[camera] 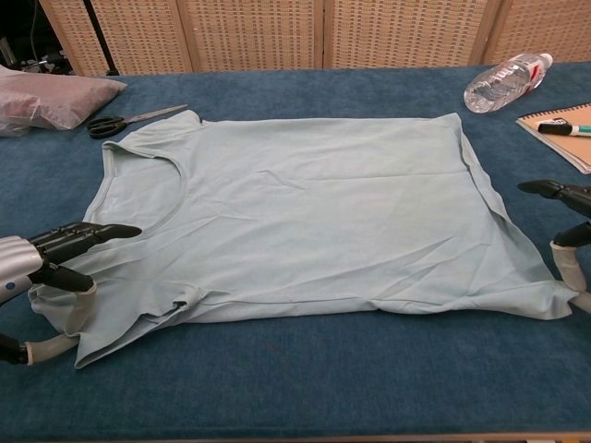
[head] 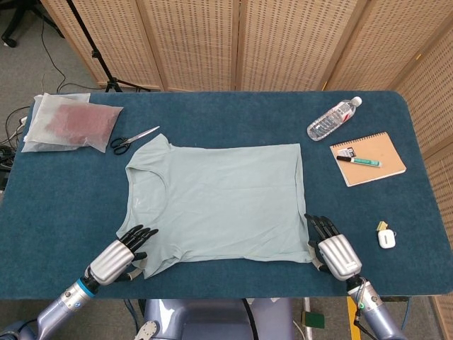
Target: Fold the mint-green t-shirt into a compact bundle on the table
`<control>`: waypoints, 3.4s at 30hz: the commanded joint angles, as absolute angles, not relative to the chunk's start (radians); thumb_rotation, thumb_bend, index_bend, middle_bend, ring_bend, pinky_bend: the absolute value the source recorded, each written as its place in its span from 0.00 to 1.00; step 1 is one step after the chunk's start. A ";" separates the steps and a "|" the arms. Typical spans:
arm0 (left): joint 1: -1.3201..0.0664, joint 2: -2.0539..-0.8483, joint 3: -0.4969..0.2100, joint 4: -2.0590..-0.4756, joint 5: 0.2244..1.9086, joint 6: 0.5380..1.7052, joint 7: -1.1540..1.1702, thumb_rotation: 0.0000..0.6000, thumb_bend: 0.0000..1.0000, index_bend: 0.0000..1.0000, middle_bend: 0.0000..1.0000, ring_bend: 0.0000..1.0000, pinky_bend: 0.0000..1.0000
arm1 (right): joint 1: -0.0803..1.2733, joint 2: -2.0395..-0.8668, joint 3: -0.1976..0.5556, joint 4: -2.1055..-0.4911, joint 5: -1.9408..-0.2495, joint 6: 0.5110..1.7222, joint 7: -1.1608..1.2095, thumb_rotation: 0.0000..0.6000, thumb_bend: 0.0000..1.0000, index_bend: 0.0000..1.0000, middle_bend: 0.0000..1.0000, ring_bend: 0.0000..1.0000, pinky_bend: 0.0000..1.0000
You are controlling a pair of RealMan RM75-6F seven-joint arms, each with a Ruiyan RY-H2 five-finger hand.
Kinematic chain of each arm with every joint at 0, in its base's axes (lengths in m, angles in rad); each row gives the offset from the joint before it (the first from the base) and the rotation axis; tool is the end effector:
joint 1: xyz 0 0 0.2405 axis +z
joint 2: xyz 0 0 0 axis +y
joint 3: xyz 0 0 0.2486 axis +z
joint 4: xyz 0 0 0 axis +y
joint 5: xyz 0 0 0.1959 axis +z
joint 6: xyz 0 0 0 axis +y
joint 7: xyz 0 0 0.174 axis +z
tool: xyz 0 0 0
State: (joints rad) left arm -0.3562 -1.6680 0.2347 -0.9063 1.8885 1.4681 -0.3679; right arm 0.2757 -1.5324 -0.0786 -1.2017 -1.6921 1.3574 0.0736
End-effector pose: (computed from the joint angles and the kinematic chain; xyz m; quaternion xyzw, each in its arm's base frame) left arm -0.2544 0.2153 -0.0255 -0.7839 -0.3433 -0.4432 0.2668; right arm -0.2691 -0.2327 0.0156 0.7252 -0.3640 0.4043 0.4221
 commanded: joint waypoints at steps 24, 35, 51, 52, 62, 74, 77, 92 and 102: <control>-0.352 -1.589 0.280 -0.938 1.952 1.610 -0.478 1.00 0.46 0.74 0.00 0.00 0.00 | 0.334 -1.458 -0.157 -1.220 -1.823 1.373 0.285 1.00 0.56 0.68 0.00 0.00 0.06; -0.342 -1.520 0.335 -0.972 2.032 1.703 -0.489 1.00 0.46 0.74 0.00 0.00 0.00 | 0.353 -1.390 -0.229 -1.326 -1.931 1.397 0.267 1.00 0.54 0.68 0.00 0.00 0.06; -0.317 -1.452 0.417 -1.004 2.136 1.784 -0.491 1.00 0.46 0.74 0.00 0.00 0.00 | 0.353 -1.299 -0.340 -1.437 -2.081 1.446 0.242 1.00 0.52 0.68 0.00 0.00 0.06; -0.315 -1.447 0.422 -1.006 2.142 1.788 -0.493 1.00 0.46 0.74 0.00 0.00 0.00 | 0.353 -1.296 -0.346 -1.440 -2.094 1.450 0.238 1.00 0.52 0.68 0.00 0.00 0.06; -0.301 -1.429 0.458 -0.998 2.190 1.816 -0.497 1.00 0.47 0.74 0.00 0.00 0.00 | 0.347 -1.285 -0.392 -1.457 -2.173 1.474 0.221 1.00 0.52 0.68 0.00 0.00 0.06; -0.300 -1.427 0.452 -1.011 2.186 1.817 -0.517 1.00 0.48 0.74 0.00 0.00 0.00 | 0.340 -1.287 -0.383 -1.441 -2.160 1.490 0.240 1.00 0.52 0.68 0.00 0.00 0.06; -0.321 -1.427 0.419 -1.035 2.143 1.785 -0.543 1.00 0.48 0.74 0.00 0.00 0.00 | 0.344 -1.288 -0.356 -1.436 -2.107 1.482 0.274 1.00 0.52 0.68 0.00 0.00 0.06; -0.457 -1.308 0.247 -1.327 1.886 1.522 -0.557 1.00 0.48 0.74 0.00 0.00 0.00 | 0.427 -1.261 -0.172 -1.486 -1.818 1.366 0.478 1.00 0.52 0.68 0.00 0.00 0.07; -0.580 -1.272 0.120 -1.444 1.696 1.250 -0.535 1.00 0.49 0.74 0.00 0.00 0.00 | 0.505 -1.286 -0.046 -1.455 -1.617 1.188 0.535 1.00 0.52 0.68 0.00 0.00 0.07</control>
State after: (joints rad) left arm -0.5365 -1.2791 0.1661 -1.4205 1.7566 1.3214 -0.5429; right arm 0.4837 -1.2722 -0.0766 -1.4730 -1.6545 1.2247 0.5191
